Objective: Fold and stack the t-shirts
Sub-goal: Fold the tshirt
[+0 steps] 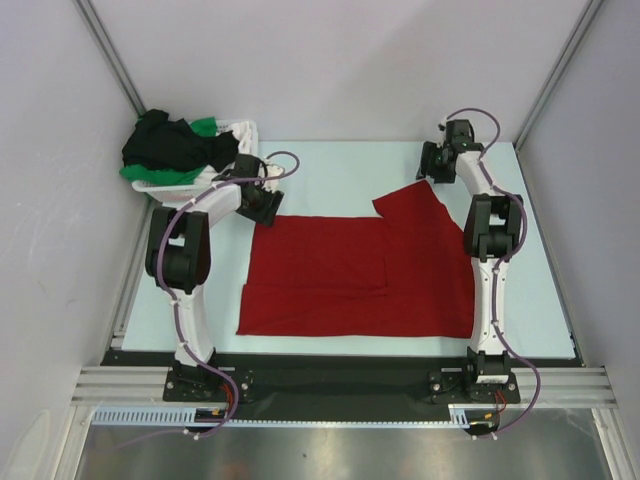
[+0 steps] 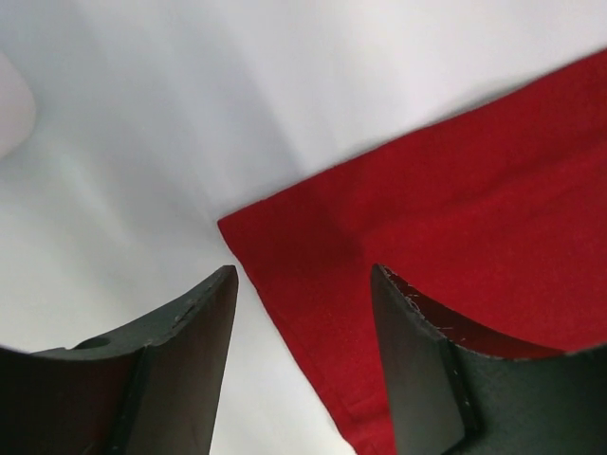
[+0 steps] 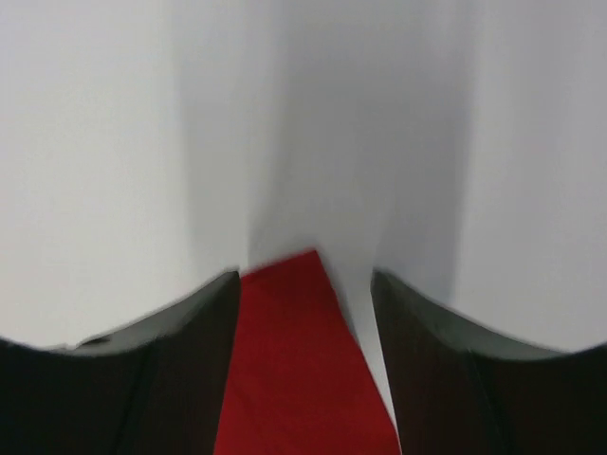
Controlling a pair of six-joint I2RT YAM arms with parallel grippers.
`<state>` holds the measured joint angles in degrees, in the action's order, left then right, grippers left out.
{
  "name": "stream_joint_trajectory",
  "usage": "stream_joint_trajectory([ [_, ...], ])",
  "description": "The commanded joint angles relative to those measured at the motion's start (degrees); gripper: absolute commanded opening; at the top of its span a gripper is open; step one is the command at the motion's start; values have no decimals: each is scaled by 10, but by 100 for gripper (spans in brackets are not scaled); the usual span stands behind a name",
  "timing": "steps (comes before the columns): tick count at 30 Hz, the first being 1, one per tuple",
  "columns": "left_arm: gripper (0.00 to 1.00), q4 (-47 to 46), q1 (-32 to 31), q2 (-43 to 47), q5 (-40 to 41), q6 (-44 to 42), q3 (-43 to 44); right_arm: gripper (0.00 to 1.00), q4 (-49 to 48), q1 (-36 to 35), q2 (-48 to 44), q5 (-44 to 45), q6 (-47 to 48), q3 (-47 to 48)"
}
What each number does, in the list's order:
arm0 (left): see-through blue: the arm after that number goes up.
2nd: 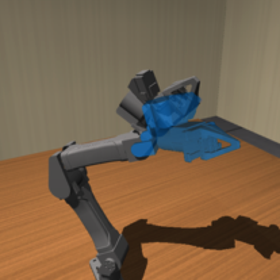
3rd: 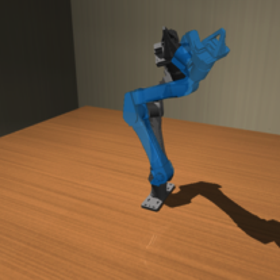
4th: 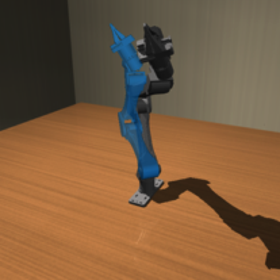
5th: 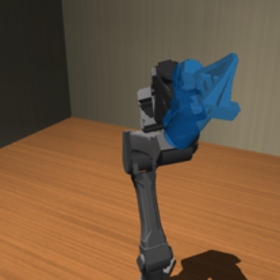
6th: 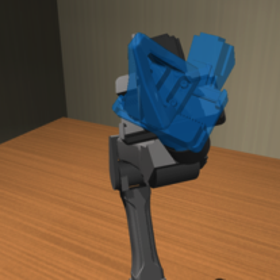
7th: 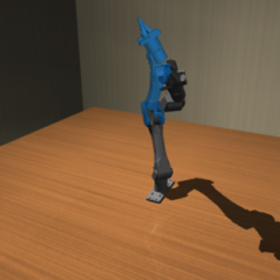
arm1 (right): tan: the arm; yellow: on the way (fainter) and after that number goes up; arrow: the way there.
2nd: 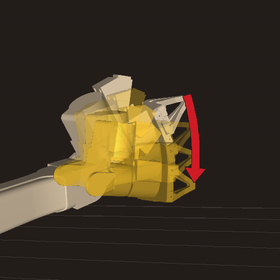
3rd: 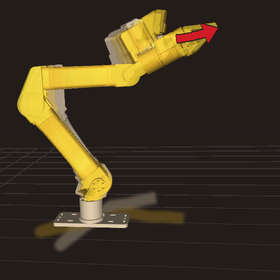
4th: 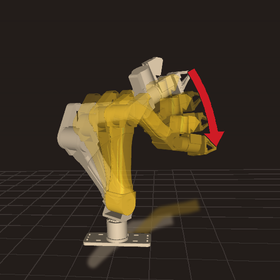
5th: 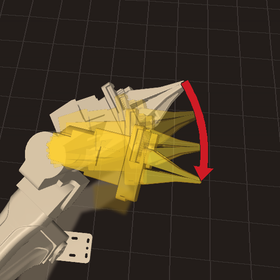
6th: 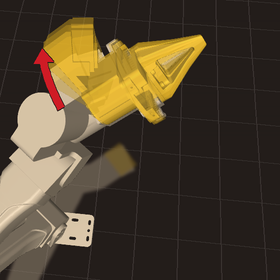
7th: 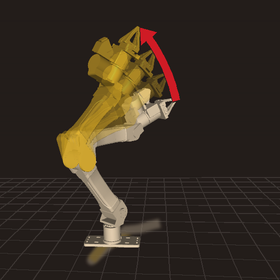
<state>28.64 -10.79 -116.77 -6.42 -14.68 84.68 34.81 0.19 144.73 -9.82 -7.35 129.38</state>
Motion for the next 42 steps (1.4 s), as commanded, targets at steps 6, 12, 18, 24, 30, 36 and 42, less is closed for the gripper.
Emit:
stream_joint_trajectory([
  [6,64,-12,18,-28,-51,19,45,51,36,-16,13,17,35,5],
  [12,59,-15,19,-55,-48,19,53,15,24,-19,-12,-10,32,-18],
  [18,13,-13,29,-43,-64,2,36,0,16,-19,-67,-27,37,-33],
  [24,0,-47,34,12,-100,-18,-11,0,-9,-25,-165,-46,35,-134],
  [30,0,-74,34,101,-98,-75,-71,0,-47,-26,-362,-44,22,-329],
  [36,0,-76,34,196,-118,-134,-158,0,-26,-26,-589,-7,-36,-583],
  [42,0,-62,33,247,-138,-195,-233,0,26,-26,-769,41,-82,-733],
])
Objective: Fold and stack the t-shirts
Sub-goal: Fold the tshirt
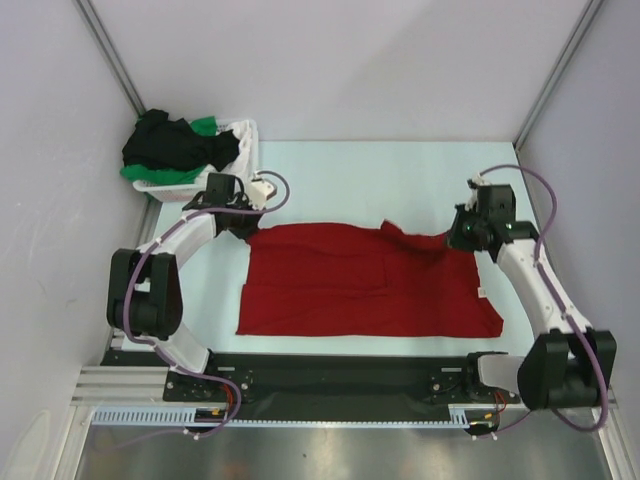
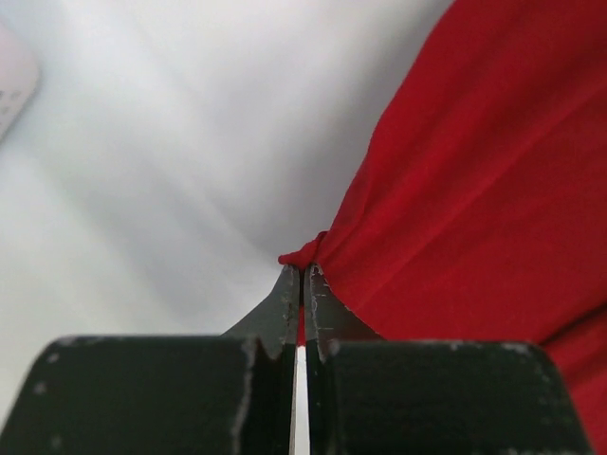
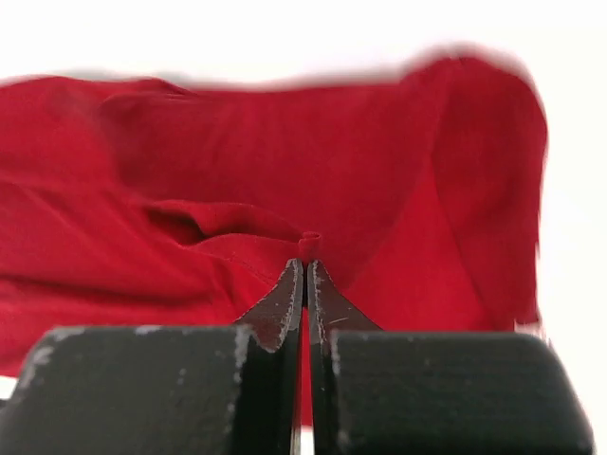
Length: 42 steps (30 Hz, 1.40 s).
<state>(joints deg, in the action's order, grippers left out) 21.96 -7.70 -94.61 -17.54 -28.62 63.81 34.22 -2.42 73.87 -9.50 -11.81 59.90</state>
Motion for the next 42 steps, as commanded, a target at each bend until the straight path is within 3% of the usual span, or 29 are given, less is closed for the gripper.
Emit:
stream_joint_trajectory([
  [1,0,7,1,31,-31,-63,-39,0,39,1,-78,43,-42,-53],
  [10,0,27,-9,80,-41,-112,-84,0,98,39,-211,56,-107,-146],
  [25,4,30,-15,105,-14,-173,-123,0,114,161,-257,-42,-157,-164],
  [28,16,92,-16,100,-38,-205,-123,0,102,165,-264,-50,-175,-191],
  [29,26,119,-14,99,-46,-234,-117,0,98,165,-266,-54,-182,-198],
  [32,45,254,7,100,-106,-318,-68,12,86,165,-272,-40,-204,-218],
  [33,46,282,11,101,-121,-332,-40,36,91,167,-275,-25,-210,-215],
  [34,47,323,17,105,-126,-344,-26,52,109,170,-277,-7,-216,-211],
  [35,50,337,17,108,-128,-355,-13,59,117,173,-281,32,-218,-204],
  [38,52,321,17,108,-120,-329,7,63,115,173,-313,71,-209,-159],
  [42,52,267,4,87,-75,-316,-16,51,99,104,-315,94,-182,-113],
])
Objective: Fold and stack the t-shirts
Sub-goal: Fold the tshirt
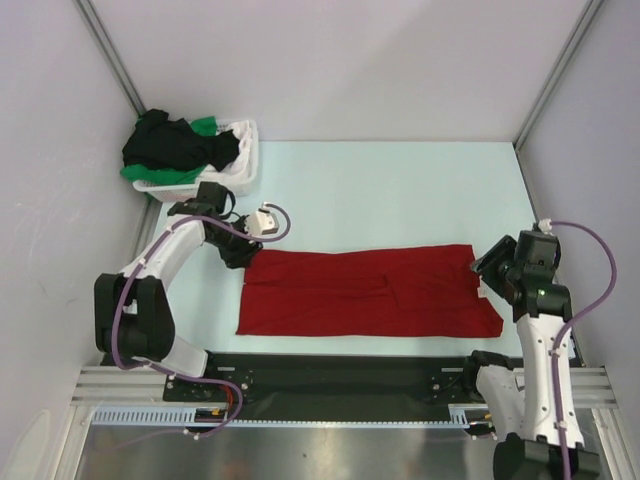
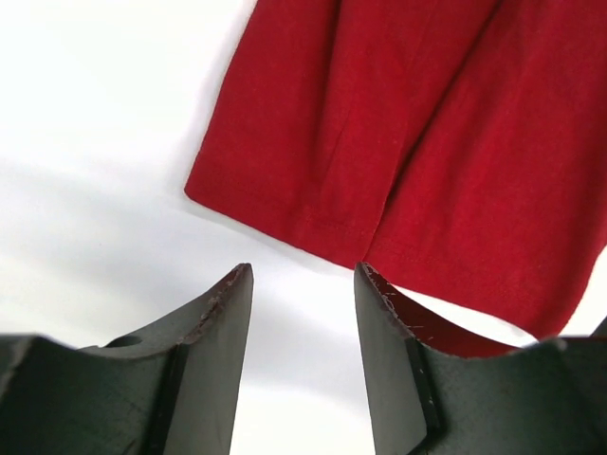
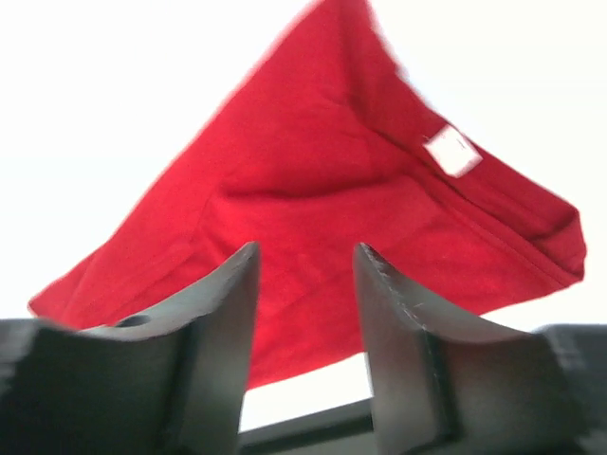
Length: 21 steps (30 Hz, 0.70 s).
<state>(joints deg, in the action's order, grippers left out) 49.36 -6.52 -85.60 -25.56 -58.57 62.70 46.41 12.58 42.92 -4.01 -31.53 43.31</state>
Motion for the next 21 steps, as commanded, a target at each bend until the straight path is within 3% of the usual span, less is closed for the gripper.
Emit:
stream_joint_trajectory([
  [1,52,-15,-20,-8,16,-17,-9,47,-12,-71,6,59,17,59],
  [5,54,-51,-46,-14,62,-22,-47,44,-3,-268,105,101,9,60],
  [9,55,-91,-54,-14,94,-24,-77,49,25,-387,227,138,4,80],
  [15,51,-138,-54,-33,113,-14,-96,48,-47,-442,309,108,20,69],
  [21,44,-144,-56,-49,91,-4,-107,46,-89,-448,367,74,37,59],
])
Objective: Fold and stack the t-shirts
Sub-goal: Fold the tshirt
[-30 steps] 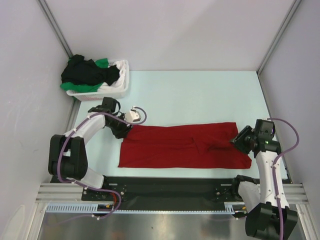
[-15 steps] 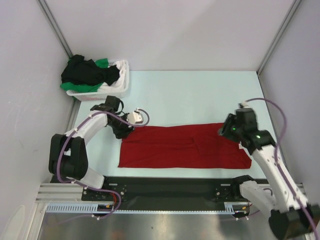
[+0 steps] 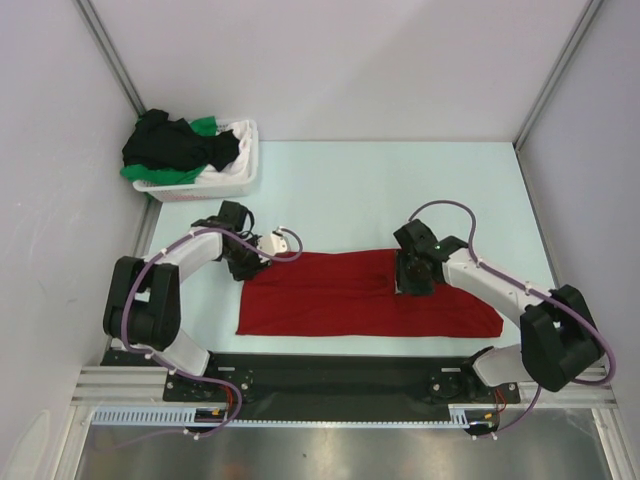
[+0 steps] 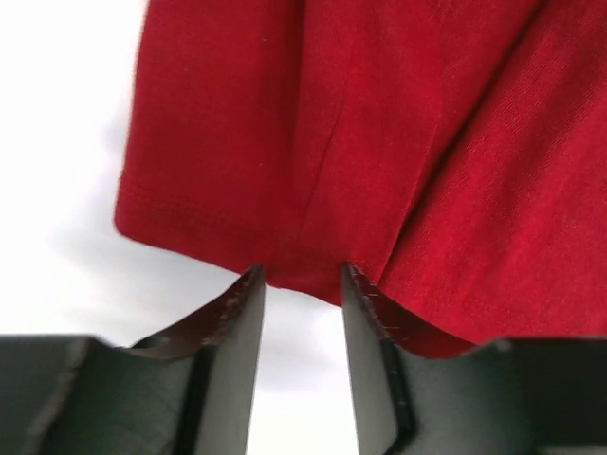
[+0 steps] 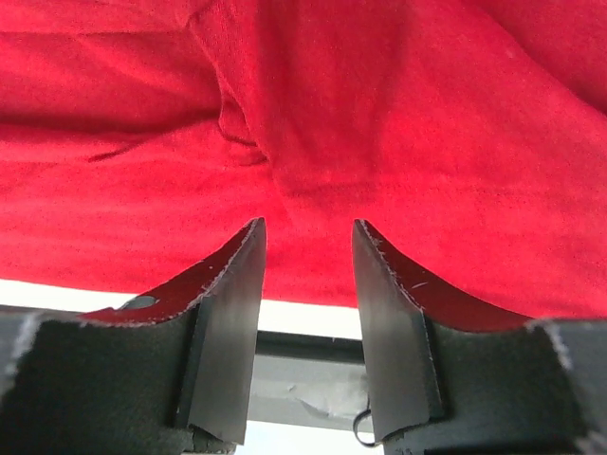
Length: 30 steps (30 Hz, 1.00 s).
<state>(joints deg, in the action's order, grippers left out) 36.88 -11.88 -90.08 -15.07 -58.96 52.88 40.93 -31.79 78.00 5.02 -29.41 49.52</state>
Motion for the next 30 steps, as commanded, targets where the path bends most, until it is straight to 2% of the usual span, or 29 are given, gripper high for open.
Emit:
stream_joint_trajectory([
  [1,42,-21,-2,-9,-15,2,-9,46,-36,-6,31,-16,17,-8],
  [3,38,-22,-3,-12,-17,3,-8,47,-38,-7,46,-12,20,-11],
  [5,31,-21,-4,-16,-19,7,-7,44,-38,-7,63,-11,22,-11],
  [7,22,-20,-5,-18,-21,8,-5,36,-43,-8,69,-3,20,-12],
  [8,19,-19,-5,-18,-23,8,-4,26,-42,-7,73,0,18,-12],
  [11,7,-16,-5,-19,-22,8,-2,11,-35,-7,73,5,12,-12],
  [13,0,-17,-5,-18,-21,8,-3,7,-34,-8,66,4,10,-14],
  [14,0,-17,-5,-17,-18,8,-3,3,-35,-8,64,3,10,-14],
  [16,0,-19,-5,-17,-15,7,-1,0,-30,-7,59,-1,8,-10],
  [21,0,-23,-5,-13,-7,7,3,0,-10,-9,39,-13,10,1],
  [22,0,-23,-6,-12,-7,8,3,6,-12,-8,37,-24,15,0],
  [23,0,-23,-5,-12,-7,8,4,28,-15,-10,37,-26,18,-3],
  [24,0,-23,-5,-12,-7,9,5,33,-25,-12,37,-26,18,-8],
  [26,0,-24,-5,-12,-6,10,6,36,-40,-16,46,-25,18,-19],
  [30,0,-23,-5,-9,-6,11,7,35,-63,-18,79,-13,19,-18],
])
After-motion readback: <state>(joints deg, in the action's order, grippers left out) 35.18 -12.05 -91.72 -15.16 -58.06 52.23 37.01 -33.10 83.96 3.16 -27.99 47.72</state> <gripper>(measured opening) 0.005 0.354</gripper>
